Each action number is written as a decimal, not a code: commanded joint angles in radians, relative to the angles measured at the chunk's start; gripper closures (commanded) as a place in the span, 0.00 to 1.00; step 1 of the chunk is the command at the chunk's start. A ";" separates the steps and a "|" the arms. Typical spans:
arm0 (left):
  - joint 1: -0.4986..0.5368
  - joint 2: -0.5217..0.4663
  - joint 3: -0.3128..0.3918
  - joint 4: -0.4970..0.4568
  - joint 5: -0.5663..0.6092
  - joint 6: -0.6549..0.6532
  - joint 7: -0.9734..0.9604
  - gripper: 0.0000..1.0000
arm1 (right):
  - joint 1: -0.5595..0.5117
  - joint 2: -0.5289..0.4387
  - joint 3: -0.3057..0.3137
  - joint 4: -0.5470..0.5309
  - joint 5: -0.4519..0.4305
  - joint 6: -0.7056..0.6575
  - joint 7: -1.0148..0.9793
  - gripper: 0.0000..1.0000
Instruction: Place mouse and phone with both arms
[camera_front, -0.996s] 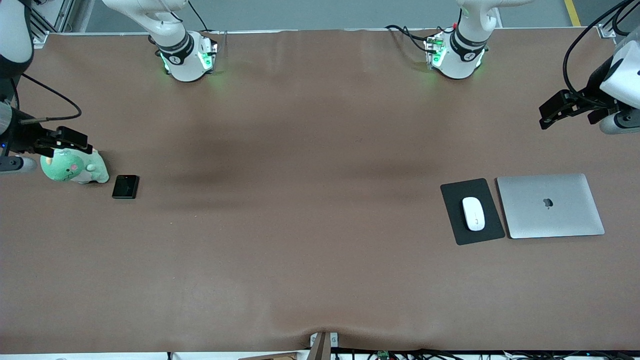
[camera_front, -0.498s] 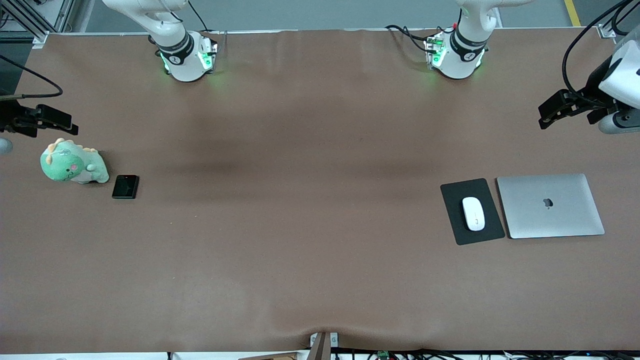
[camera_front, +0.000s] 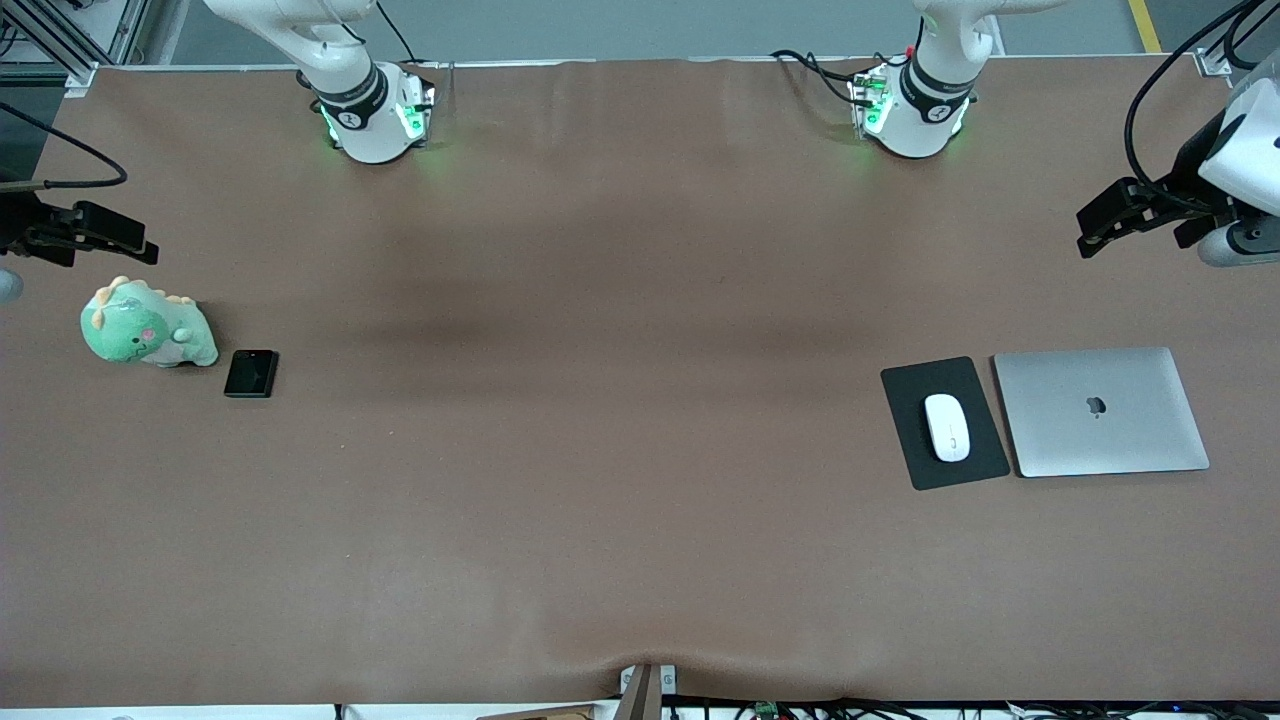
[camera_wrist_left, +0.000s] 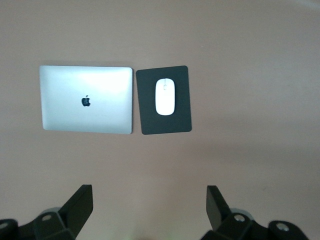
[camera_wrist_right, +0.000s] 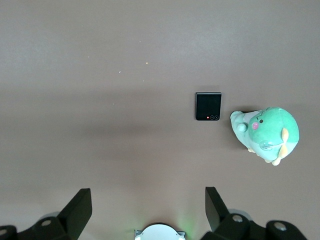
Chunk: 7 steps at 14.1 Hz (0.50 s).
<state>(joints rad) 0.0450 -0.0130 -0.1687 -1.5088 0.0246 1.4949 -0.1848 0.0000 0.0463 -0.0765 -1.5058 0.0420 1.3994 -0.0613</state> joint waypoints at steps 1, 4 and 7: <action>0.004 -0.016 0.017 -0.002 -0.070 -0.013 0.022 0.00 | 0.012 -0.011 -0.009 0.006 -0.007 -0.005 0.028 0.00; 0.003 -0.018 0.015 -0.001 -0.054 -0.013 0.019 0.00 | 0.011 -0.011 -0.009 0.004 -0.007 0.009 0.026 0.00; 0.003 -0.015 0.018 -0.001 -0.054 -0.013 0.067 0.00 | 0.011 -0.011 -0.009 0.004 -0.008 0.015 0.026 0.00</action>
<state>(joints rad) 0.0488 -0.0130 -0.1615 -1.5084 -0.0146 1.4948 -0.1637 0.0003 0.0463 -0.0785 -1.5045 0.0420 1.4120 -0.0508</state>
